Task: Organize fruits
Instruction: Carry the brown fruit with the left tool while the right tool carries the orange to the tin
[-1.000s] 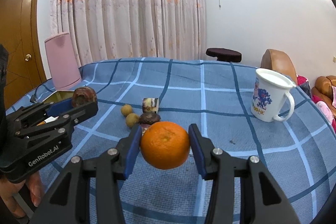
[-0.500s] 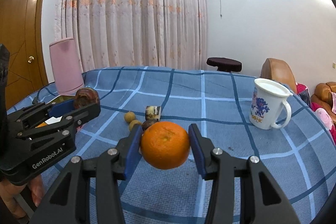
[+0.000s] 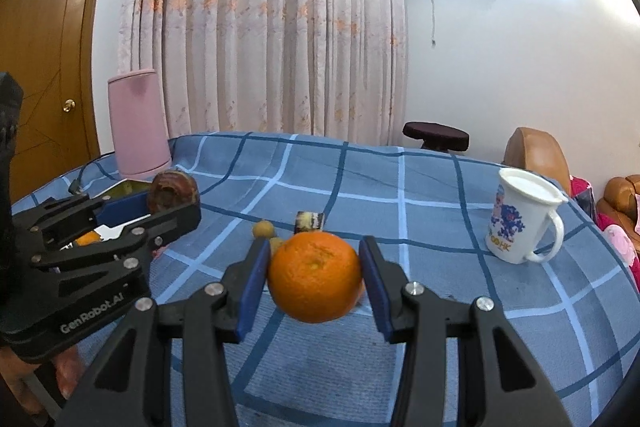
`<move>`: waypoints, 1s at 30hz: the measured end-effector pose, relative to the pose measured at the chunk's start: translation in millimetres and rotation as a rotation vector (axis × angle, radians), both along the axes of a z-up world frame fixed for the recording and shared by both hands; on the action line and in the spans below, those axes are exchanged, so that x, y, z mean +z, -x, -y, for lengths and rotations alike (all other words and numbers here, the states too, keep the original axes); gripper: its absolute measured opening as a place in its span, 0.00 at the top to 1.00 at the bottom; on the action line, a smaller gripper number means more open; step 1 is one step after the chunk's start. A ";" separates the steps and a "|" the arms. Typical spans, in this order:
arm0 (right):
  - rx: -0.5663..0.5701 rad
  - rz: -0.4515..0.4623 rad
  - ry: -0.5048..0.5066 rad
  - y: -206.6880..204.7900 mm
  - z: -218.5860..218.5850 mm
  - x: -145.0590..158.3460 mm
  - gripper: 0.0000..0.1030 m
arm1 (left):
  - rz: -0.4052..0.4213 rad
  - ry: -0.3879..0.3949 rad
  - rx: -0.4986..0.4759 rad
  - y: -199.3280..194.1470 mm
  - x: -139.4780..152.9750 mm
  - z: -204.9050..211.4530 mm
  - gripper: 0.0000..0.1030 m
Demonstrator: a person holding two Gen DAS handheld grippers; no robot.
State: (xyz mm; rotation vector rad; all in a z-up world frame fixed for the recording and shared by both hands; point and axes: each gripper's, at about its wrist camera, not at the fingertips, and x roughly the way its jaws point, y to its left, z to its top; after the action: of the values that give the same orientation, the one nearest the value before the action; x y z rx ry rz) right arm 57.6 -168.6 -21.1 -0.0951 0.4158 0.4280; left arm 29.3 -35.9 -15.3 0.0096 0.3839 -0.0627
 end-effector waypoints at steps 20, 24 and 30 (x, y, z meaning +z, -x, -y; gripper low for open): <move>0.150 -0.038 -0.001 -18.4 -86.4 15.9 0.53 | -0.055 0.035 0.167 7.4 2.7 -87.8 0.62; 0.209 -0.051 0.005 -22.7 -114.3 18.6 0.53 | -0.077 0.052 0.217 6.8 0.0 -111.3 0.62; 0.280 -0.072 0.008 -24.5 -148.8 19.7 0.53 | -0.112 0.076 0.280 8.3 -5.0 -139.9 0.62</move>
State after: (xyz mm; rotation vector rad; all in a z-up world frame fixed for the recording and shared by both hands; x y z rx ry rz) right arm 82.1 -19.8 -1.4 -0.1467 0.4768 0.7068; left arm 21.0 104.1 -20.3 -0.1226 0.4914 0.2000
